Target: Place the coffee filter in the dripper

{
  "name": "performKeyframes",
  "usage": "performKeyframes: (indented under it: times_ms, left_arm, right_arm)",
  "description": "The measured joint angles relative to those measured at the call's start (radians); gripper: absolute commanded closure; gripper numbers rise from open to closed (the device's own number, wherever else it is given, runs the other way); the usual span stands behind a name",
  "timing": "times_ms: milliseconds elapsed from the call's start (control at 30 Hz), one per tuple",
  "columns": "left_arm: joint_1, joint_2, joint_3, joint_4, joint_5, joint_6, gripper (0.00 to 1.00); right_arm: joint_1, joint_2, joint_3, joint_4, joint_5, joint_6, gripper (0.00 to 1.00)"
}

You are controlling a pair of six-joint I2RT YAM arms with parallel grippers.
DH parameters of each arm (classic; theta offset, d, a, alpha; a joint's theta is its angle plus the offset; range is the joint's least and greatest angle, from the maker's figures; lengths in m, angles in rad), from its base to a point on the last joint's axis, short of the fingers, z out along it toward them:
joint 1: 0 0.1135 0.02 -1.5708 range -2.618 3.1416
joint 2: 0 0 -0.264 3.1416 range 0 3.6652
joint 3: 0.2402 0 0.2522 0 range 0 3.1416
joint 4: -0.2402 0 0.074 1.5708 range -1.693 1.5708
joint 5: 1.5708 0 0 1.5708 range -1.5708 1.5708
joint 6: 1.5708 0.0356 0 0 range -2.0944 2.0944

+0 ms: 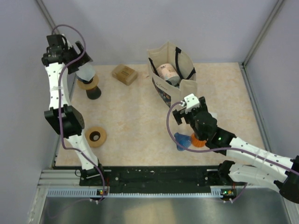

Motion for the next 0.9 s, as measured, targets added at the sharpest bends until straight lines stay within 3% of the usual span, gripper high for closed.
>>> performKeyframes:
  times_ms: [900]
  left_arm:
    - [0.032, 0.031, -0.031, 0.008, 0.098, 0.034, 0.01]
  right_arm:
    - [0.000, 0.018, 0.000, -0.001, 0.000, -0.008, 0.01]
